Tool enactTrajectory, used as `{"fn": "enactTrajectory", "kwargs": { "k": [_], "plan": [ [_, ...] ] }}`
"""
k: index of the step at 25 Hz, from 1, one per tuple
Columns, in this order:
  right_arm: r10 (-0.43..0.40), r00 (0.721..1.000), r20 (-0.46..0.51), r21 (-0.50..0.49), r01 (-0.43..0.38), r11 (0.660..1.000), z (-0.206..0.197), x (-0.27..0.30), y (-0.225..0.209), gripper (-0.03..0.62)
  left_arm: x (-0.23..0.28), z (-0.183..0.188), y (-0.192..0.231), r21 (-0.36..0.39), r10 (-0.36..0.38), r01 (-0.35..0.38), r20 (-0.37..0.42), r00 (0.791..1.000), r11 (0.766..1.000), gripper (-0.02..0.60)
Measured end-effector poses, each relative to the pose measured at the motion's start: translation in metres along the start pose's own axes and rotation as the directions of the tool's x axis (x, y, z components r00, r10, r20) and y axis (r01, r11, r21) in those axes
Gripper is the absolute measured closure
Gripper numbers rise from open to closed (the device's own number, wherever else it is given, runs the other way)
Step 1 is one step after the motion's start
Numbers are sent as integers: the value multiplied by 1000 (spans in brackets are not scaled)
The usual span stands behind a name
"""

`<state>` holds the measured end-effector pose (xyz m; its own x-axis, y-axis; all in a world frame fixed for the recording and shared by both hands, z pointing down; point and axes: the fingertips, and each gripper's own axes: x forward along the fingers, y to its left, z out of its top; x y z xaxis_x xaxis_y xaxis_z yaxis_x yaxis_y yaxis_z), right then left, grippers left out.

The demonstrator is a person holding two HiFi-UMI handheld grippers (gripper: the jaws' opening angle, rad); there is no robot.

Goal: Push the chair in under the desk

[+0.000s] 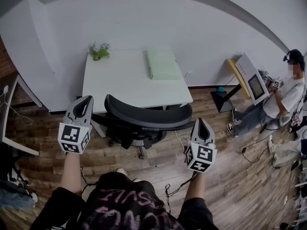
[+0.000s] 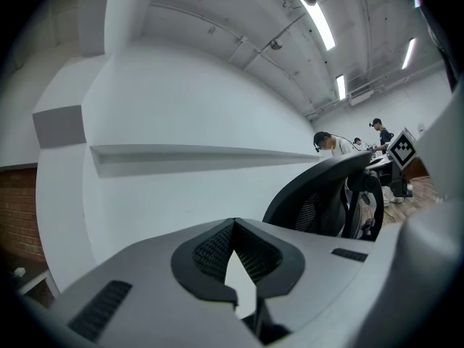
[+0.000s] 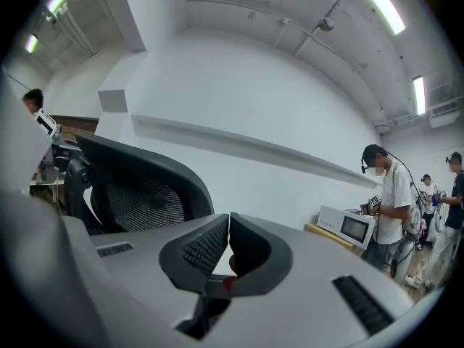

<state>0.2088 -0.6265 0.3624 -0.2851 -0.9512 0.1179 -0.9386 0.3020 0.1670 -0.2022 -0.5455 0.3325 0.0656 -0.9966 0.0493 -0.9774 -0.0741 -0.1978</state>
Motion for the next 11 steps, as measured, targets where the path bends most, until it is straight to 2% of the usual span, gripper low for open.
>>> {"fn": "enactTrajectory", "kwargs": {
  "k": [7,11],
  "plan": [
    [1,1000,3,-15,0,1000,0,-1,4,568,-2,1,4,-10,1,-1,9,1000,1000,566],
    [3,1000,1,-15,-3,1000,0,-2,5,568,0,4,0,8,-9,8,10,1000,1000,566]
  ]
}}
